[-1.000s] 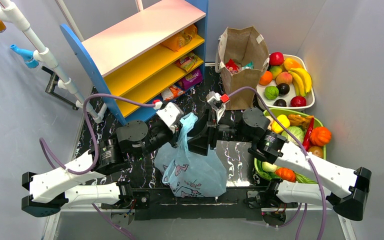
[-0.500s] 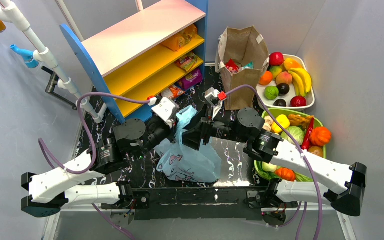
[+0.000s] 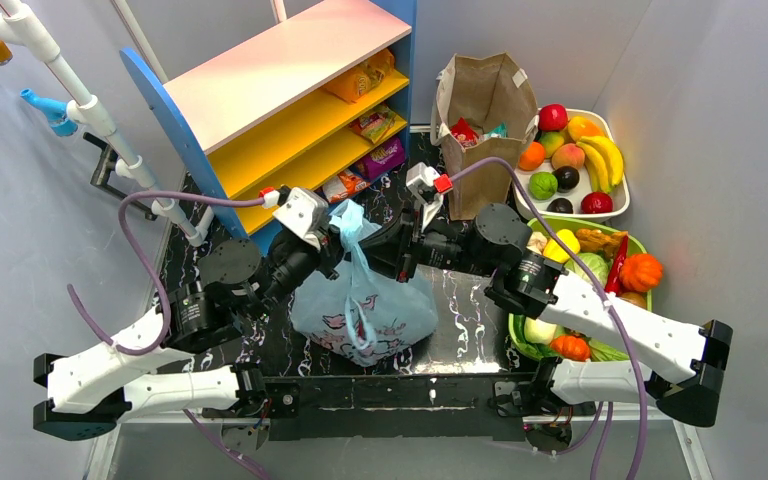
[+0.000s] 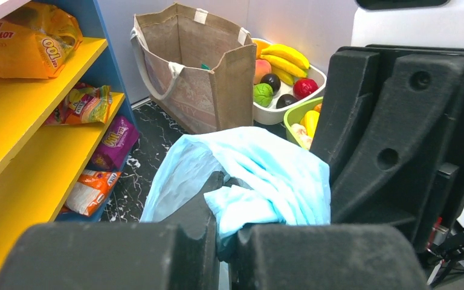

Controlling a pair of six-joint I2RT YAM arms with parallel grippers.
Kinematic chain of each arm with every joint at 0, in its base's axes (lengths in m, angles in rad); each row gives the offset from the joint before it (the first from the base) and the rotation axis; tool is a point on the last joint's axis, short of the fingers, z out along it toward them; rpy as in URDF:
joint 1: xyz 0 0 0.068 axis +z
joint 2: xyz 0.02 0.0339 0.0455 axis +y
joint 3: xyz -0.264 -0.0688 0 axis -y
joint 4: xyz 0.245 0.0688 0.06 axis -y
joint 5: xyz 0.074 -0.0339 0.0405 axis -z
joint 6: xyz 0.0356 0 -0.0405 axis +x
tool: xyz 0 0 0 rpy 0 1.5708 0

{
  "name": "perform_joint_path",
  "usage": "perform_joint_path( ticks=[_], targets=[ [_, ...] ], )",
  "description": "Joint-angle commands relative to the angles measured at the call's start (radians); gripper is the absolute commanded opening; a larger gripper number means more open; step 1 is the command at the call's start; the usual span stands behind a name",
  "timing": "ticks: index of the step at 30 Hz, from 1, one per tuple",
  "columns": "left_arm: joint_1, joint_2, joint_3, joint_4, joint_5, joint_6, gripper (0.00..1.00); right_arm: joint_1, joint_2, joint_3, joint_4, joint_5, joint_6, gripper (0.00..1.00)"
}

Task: Place the food into the grocery bag and tie it

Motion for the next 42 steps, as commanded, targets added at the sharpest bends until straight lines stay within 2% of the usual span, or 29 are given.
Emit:
perform_joint_path(
  ticks=[1,7,17,21,30,42],
  targets=[
    [-0.020,0.044,0.015,-0.049,0.065,-0.029,0.00,-0.008,0.015,0.081,0.108,0.044,-0.009,0.01],
    [-0.020,0.049,0.004,-0.051,0.069,-0.025,0.00,-0.007,-0.044,0.009,0.115,0.141,0.043,0.01],
    [-0.020,0.006,-0.074,-0.127,0.090,-0.002,0.00,-0.007,-0.133,-0.011,-0.191,0.473,0.089,0.01],
    [-0.020,-0.021,-0.126,-0.097,0.083,0.000,0.00,-0.007,-0.142,-0.001,-0.304,0.546,0.122,0.01],
    [-0.020,-0.011,-0.166,-0.058,0.069,0.052,0.00,-0.007,-0.122,0.056,-0.446,0.660,0.179,0.01],
    [-0.020,-0.049,-0.197,-0.137,0.080,0.091,0.00,-0.035,-0.107,0.109,-0.683,0.980,0.243,0.01]
  ],
)
